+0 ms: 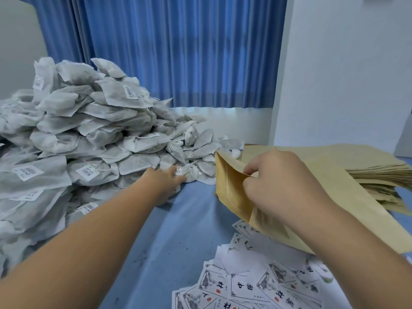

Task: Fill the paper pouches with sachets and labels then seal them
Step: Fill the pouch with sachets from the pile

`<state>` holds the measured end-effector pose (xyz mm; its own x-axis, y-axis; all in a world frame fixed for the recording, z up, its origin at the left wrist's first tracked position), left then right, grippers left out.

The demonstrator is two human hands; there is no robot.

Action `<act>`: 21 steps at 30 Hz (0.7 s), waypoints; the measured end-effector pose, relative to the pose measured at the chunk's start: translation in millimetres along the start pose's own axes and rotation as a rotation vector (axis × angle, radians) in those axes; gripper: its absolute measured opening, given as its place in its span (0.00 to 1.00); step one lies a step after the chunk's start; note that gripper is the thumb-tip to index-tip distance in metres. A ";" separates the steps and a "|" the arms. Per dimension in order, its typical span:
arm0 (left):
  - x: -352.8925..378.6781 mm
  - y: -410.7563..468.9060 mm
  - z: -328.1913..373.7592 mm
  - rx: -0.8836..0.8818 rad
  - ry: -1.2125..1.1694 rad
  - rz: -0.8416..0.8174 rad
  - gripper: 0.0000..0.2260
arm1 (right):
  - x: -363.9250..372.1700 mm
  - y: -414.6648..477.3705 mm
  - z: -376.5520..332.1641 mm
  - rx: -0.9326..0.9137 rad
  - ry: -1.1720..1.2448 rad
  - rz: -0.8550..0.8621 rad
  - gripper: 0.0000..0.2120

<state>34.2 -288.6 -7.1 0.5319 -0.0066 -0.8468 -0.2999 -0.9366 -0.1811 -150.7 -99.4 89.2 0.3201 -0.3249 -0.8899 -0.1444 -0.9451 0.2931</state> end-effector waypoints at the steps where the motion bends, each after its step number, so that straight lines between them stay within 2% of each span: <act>1: -0.5 4.9 0.0 -0.003 -0.002 -0.002 0.34 | 0.4 0.4 0.5 0.002 0.005 -0.002 0.13; 3: -2.1 14.1 -1.1 -0.002 -0.069 0.047 0.33 | 1.2 1.3 1.4 0.004 0.012 -0.002 0.14; 7: -1.0 21.9 -7.7 -0.016 -0.348 0.114 0.31 | 1.7 3.6 4.3 -0.004 0.034 -0.004 0.15; 10: -3.4 12.9 -7.5 -0.027 -0.370 0.145 0.31 | 0.3 6.0 7.6 -0.002 0.060 -0.005 0.13; 14: -10.1 -20.2 1.7 0.084 -0.432 0.251 0.23 | -2.5 8.6 11.8 -0.004 0.084 -0.003 0.12; 16: -6.8 -40.3 11.1 0.182 -0.477 0.236 0.21 | -2.9 8.8 13.1 -0.011 0.087 -0.002 0.13; 19: 12.5 -61.3 24.9 0.218 -0.633 0.082 0.34 | -1.0 9.1 14.6 -0.017 0.078 -0.003 0.14; 21: 20.0 -63.7 29.2 0.221 -0.719 0.132 0.33 | 0.4 9.3 14.3 -0.018 0.075 -0.005 0.15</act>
<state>40.8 -218.8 -27.1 -0.1435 0.1870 -0.9718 -0.5167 -0.8517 -0.0876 -165.4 -107.8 86.5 0.3897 -0.3213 -0.8631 -0.1263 -0.9470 0.2955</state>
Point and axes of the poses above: each hand's wrist, its own y-axis towards the middle knuckle, its own x-axis out of the palm, z = x × y, the point moved 5 cm from there along y, towards the middle knuckle, and after that the axes turned 6 degrees about -z, right-handed, at the moved point
